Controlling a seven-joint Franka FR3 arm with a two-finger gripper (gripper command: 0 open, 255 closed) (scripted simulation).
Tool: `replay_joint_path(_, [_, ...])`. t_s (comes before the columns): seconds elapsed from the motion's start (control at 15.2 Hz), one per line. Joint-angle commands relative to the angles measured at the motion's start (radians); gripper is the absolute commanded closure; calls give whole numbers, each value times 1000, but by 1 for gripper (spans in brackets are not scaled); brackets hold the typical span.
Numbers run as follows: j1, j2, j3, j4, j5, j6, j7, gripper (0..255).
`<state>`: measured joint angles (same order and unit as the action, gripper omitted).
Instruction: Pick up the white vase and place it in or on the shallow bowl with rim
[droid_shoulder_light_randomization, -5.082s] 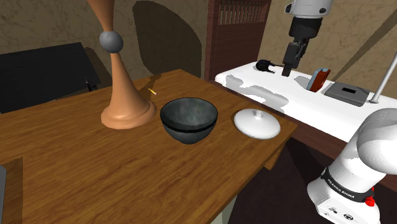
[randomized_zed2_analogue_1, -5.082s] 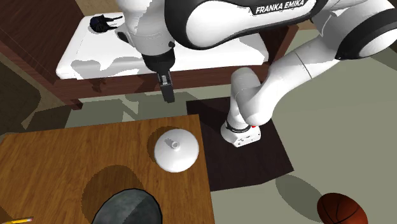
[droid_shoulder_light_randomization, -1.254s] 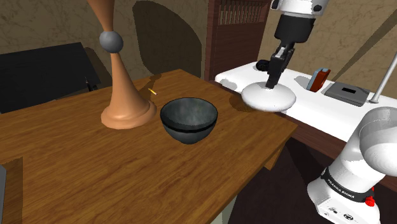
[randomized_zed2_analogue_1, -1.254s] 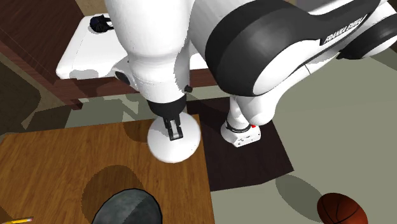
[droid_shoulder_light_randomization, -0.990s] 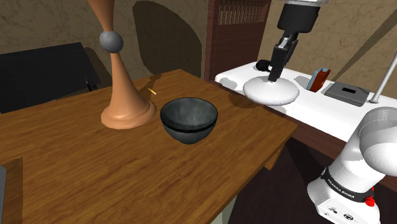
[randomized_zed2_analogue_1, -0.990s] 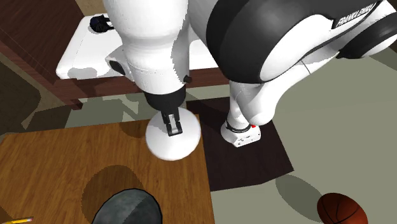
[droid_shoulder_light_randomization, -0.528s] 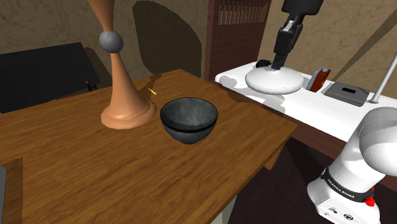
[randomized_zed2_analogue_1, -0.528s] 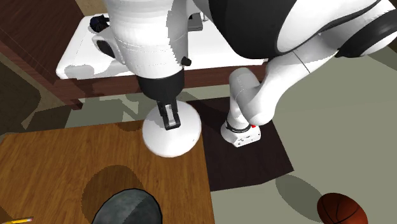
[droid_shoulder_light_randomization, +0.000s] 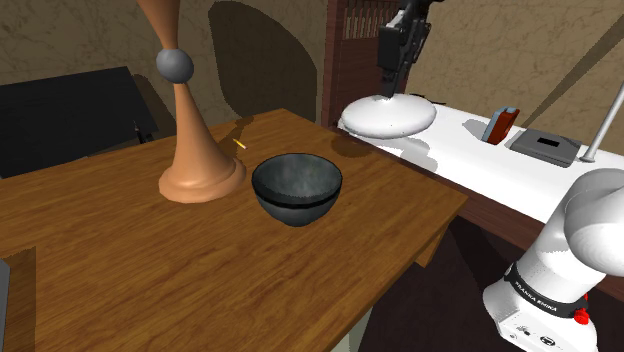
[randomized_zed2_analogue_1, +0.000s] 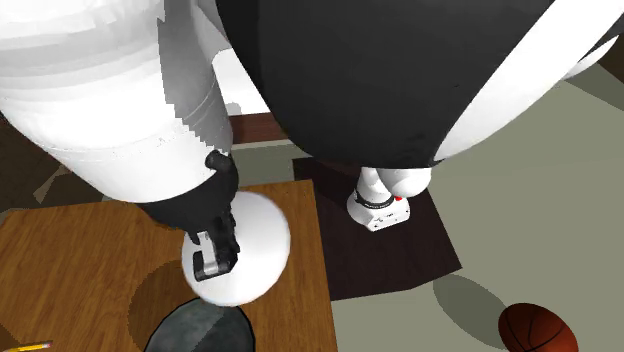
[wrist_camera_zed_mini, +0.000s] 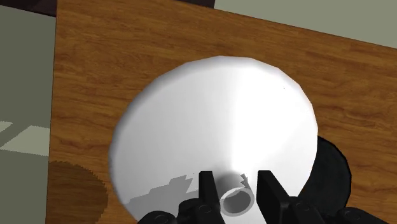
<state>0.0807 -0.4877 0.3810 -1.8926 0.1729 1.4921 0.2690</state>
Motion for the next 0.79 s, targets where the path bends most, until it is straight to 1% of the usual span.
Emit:
replay_joint_path(0.0, [-5, 74, 41, 75, -11, 1, 44, 255])
replay_joint_path(0.2, [-10, 198, 107, 206, -46, -7, 115, 255])
replay_joint_path(0.33, [-8, 289, 153, 304, -83, -20, 169, 255])
replay_joint_path(0.53, [14, 446, 224, 473, -165, -54, 257, 255])
replay_joint_path(0.59, [35, 525, 255, 561, -214, -79, 299, 255])
replay_joint_path(0.73, [35, 504, 244, 511, -201, -45, 292, 255])
